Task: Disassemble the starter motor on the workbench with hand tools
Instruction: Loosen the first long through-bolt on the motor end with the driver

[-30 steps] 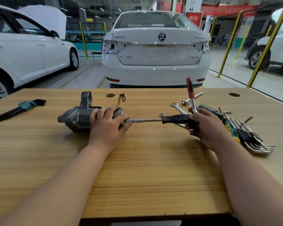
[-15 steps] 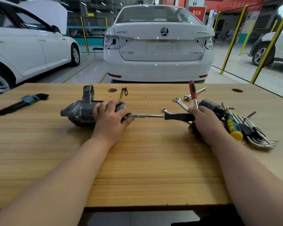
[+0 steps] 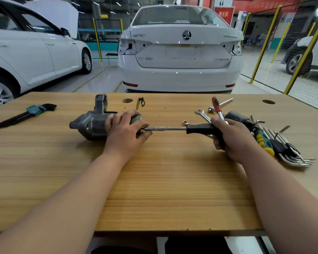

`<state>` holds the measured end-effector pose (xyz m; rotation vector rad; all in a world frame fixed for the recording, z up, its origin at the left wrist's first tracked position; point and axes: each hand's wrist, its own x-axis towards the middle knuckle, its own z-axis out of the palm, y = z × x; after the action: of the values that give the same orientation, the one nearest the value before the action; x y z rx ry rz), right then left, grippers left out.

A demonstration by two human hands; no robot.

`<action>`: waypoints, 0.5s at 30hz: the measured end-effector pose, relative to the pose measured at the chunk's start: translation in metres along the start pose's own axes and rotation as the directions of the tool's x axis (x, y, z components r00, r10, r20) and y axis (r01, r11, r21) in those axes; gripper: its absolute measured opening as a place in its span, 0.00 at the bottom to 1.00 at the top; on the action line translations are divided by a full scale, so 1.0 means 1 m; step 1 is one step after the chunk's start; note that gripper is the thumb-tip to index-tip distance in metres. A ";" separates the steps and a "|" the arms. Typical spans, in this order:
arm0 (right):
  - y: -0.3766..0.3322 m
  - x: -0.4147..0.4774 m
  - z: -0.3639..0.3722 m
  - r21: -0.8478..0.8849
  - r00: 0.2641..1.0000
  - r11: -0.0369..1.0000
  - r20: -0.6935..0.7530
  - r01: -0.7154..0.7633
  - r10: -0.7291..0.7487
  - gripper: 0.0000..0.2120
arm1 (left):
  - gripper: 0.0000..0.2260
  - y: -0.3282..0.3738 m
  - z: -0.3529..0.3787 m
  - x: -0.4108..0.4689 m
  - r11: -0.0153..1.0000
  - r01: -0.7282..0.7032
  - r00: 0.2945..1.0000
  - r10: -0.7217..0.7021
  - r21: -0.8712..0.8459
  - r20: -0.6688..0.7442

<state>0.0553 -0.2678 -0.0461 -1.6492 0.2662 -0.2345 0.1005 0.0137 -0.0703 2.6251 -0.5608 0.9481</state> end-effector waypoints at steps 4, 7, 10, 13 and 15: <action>-0.002 0.000 0.002 0.209 0.989 0.967 0.059 -0.144 0.134 0.09 | 0.15 -0.001 0.000 -0.001 1.000 0.003 1.000 -0.003 0.017 0.013; -0.003 0.001 0.001 0.306 0.980 0.932 0.114 -0.192 0.164 0.06 | 0.14 -0.001 0.000 0.000 1.000 0.004 1.000 -0.005 0.021 0.011; -0.001 0.002 0.002 0.377 0.968 0.895 0.164 -0.238 0.188 0.09 | 0.14 -0.002 0.001 0.000 1.000 0.001 1.000 -0.002 0.028 0.009; 0.000 0.002 0.004 0.440 0.966 0.864 0.186 -0.246 0.180 0.14 | 0.13 -0.001 0.001 -0.001 0.999 0.004 1.000 -0.005 0.031 0.012; -0.001 0.003 0.005 0.403 0.971 0.886 0.157 -0.230 0.181 0.13 | 0.13 0.000 0.000 0.000 1.000 0.006 1.000 -0.006 0.024 0.013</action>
<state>0.0595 -0.2637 -0.0458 -1.1911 0.2793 -0.0280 0.1005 0.0141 -0.0705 2.6540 -0.5474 0.9427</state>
